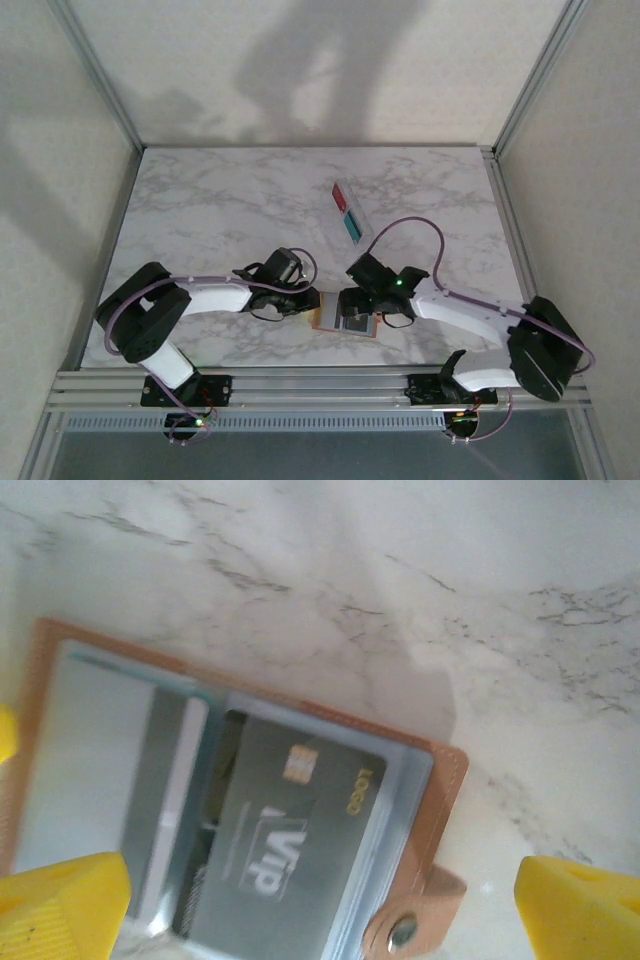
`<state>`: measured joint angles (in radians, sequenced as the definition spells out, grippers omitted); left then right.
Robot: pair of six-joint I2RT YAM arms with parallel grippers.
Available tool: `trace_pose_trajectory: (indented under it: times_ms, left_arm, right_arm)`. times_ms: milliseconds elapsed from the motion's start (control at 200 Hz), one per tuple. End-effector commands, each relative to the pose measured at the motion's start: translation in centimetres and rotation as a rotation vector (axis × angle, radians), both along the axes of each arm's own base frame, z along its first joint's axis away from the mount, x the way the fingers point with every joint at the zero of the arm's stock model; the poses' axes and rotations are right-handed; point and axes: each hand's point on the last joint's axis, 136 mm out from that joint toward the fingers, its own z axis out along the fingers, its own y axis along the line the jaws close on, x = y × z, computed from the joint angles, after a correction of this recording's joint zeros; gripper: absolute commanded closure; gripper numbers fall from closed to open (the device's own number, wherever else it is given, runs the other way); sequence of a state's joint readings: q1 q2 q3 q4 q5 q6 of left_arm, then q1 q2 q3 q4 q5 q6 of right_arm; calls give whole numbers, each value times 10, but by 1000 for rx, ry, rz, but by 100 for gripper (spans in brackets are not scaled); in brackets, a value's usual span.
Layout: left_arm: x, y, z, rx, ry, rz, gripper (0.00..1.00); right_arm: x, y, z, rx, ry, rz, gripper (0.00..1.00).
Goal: Put the credit cards into the card holder
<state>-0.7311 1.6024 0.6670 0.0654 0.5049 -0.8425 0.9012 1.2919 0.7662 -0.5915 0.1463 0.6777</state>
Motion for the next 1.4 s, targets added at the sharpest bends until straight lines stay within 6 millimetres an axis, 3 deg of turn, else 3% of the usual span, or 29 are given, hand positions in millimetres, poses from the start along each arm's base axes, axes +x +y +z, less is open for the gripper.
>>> trace_pose_trajectory:
  times_ms: [0, 85, 190, 345, 531, 806, 1091, 1397]
  left_arm:
    - [-2, 8, 5, 13, 2, 22, 78]
    - [-1, 10, 3, 30, 0, 23, 78]
    - [-4, 6, 2, 23, 2, 6, 78]
    - [-11, -11, 9, 9, -16, -68, 78]
    - [-16, -44, 29, -26, -60, -159, 77]
    - [-10, -71, 23, -29, -35, -198, 79]
    - [-15, -82, 11, -33, -4, -220, 79]
    - [-15, -81, 0, -2, 18, -216, 81]
  right_arm:
    - [-19, 6, 16, 63, 80, 20, 2]
    - [-34, 17, 14, 145, 151, 51, 9]
    - [-52, 30, 10, 265, 246, 53, 24]
    - [-58, 24, 0, 325, 312, 26, 41]
    - [-58, 7, -11, 338, 347, -16, 42]
    - [-50, 2, -25, 410, 392, -60, 49]
    - [-49, 0, -35, 444, 421, -61, 52]
    - [-48, -2, -39, 447, 421, -54, 59]
